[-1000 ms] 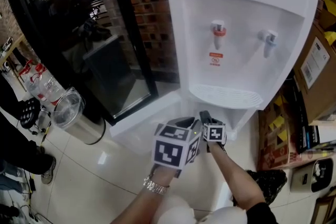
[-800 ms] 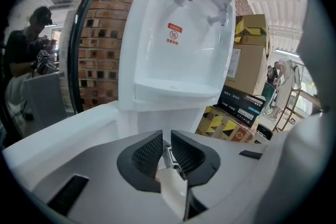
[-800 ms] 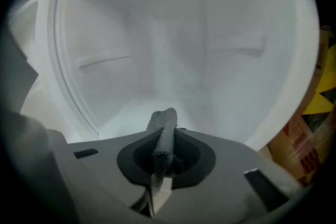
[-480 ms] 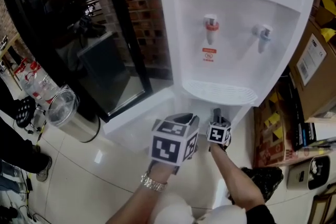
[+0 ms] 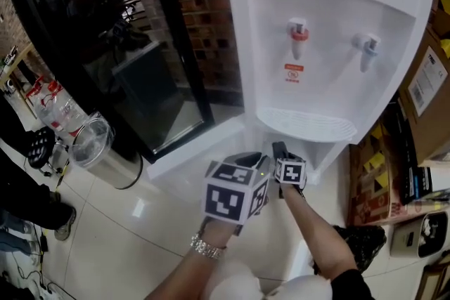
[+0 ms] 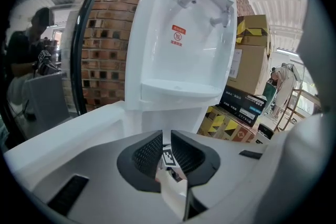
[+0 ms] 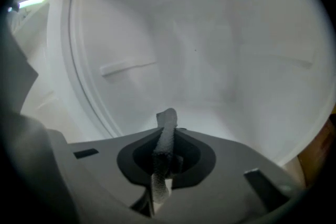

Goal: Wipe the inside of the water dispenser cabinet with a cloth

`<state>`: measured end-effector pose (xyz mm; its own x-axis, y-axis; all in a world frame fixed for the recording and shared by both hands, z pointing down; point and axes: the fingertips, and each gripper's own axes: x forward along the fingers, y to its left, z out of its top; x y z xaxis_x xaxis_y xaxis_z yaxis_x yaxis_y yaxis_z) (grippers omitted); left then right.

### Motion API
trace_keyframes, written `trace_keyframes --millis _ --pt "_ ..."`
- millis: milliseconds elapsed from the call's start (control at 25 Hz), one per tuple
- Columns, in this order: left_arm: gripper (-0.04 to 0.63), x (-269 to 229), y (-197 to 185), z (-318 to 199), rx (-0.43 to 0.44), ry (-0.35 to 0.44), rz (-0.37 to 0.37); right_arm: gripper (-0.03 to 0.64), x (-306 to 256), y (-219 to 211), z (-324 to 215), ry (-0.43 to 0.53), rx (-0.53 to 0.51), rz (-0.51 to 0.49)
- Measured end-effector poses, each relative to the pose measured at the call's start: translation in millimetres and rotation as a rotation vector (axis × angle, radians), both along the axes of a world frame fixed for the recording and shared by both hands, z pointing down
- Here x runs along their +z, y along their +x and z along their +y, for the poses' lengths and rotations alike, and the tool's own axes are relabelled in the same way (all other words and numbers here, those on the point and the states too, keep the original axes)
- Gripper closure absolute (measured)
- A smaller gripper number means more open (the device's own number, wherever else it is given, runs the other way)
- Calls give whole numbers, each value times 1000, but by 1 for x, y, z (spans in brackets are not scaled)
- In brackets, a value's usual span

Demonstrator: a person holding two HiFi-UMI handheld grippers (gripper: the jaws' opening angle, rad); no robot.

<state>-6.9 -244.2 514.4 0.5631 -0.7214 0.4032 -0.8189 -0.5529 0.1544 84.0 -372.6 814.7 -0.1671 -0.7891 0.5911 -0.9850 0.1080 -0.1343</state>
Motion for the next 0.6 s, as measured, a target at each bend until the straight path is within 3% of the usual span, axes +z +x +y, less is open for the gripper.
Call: trace_keyframes --millis 240,360,440,600 --pt "543 6 8 1 15 -15 3 598 4 71 11 -47 185 71" --pt "543 5 12 0 26 -12 2 598 -3 73 13 -43 214 10" --pt "543 6 15 0 32 -12 0 598 -10 56 10 -23 178 -31" --pt "543 7 13 1 32 -16 -4 598 -19 2 -3 47 -11 -74"
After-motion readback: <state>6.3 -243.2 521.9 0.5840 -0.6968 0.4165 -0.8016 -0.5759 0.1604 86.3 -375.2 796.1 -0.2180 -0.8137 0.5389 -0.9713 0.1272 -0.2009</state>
